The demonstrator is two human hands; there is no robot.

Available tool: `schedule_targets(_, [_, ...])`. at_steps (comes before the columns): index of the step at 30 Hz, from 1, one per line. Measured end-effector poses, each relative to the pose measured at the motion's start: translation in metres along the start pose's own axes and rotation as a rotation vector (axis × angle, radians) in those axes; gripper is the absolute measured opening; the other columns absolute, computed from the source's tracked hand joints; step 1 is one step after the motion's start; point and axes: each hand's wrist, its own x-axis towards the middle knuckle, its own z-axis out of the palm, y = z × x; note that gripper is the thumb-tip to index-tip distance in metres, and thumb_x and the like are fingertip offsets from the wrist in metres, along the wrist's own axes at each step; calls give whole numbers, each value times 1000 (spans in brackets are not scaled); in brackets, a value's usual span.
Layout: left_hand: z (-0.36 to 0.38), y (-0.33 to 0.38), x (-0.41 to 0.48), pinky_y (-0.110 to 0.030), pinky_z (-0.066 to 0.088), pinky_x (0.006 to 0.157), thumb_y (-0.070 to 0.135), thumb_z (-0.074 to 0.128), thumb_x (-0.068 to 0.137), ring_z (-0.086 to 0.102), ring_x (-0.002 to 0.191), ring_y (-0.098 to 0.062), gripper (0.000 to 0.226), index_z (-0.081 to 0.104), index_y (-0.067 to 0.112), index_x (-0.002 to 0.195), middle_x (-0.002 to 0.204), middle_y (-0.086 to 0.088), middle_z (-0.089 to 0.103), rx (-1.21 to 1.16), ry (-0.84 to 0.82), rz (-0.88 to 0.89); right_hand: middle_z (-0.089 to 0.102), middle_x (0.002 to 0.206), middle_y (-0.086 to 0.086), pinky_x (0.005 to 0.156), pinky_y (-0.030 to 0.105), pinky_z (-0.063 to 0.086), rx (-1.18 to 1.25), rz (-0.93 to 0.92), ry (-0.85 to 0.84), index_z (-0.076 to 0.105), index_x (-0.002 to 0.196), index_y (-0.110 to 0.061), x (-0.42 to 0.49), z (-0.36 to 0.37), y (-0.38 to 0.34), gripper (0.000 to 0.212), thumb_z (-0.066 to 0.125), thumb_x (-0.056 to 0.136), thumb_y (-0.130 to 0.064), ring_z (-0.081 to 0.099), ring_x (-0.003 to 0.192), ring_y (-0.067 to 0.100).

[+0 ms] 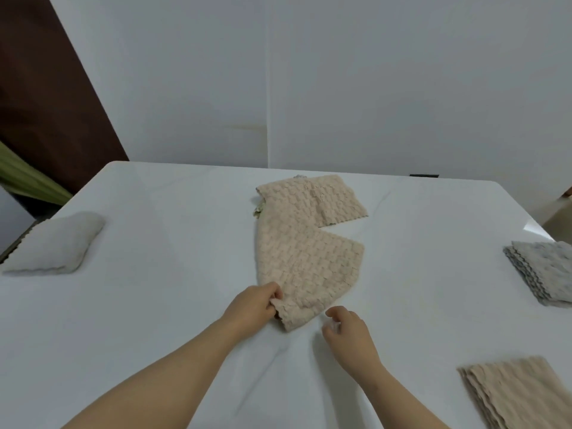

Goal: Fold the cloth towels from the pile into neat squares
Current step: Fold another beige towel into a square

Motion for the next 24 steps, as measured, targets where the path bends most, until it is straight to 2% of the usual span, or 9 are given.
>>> schedule_targets(3, [20,-3,-25,-23,36,70,9,44,88,56,94,-24,43,47,23,129,109,-12,58,-5,33,-38,51,125,-2,94,26,40,-30,-2,10,50,123,-21,-21,10,9,33,47,90,-19,49,112,17])
schedule_targets(6, [31,-2,-41,-26,42,88,13,43,88,50,112,-25,49,42,25,135,121,-12,54,11,20,-59,47,129,-4,93,26,38,-46,-6,3,50,124,-23,-38,19,12,34,48,90,-21,49,112,15])
schedule_targets(9, [37,0,-54,-26,37,102,14,46,88,41,125,-23,51,40,25,138,132,-8,47,23,7,-80,45,131,-6,96,28,38,-82,-21,-6,47,126,-28,-49,25,10,38,49,89,-26,49,114,14])
schedule_targets(13, [39,-1,-65,-26,37,100,13,48,87,39,125,-22,49,44,22,135,129,-7,49,47,-2,-80,41,133,-11,96,32,32,-159,-45,-17,37,131,-35,-59,36,-2,52,55,82,-42,43,122,12])
schedule_targets(16, [38,-4,-69,-29,41,88,15,48,84,43,115,-25,34,54,17,118,114,-8,59,77,-33,-63,34,137,-13,96,34,29,-223,-76,-34,30,135,-39,-60,48,-14,67,57,76,-55,38,126,14])
schedule_targets(19, [37,-6,-72,-33,43,83,22,49,86,45,109,-25,23,56,16,107,107,-8,60,137,-43,-60,35,135,-10,94,34,33,-301,-88,25,35,133,-41,-56,55,-20,57,52,80,-57,41,123,15])
schedule_targets(22, [39,-10,-72,-32,39,86,34,48,88,43,113,-23,28,54,22,113,116,-1,57,275,21,-30,40,129,-6,90,33,36,-301,-78,71,44,127,-38,-52,53,-19,39,45,89,-44,44,117,16])
schedule_targets(24, [41,-15,-72,-29,33,93,38,47,89,37,121,-20,33,51,28,121,125,4,47,315,93,-16,42,127,-5,89,32,35,-293,-80,81,47,125,-35,-50,52,-18,33,42,92,-38,45,115,16])
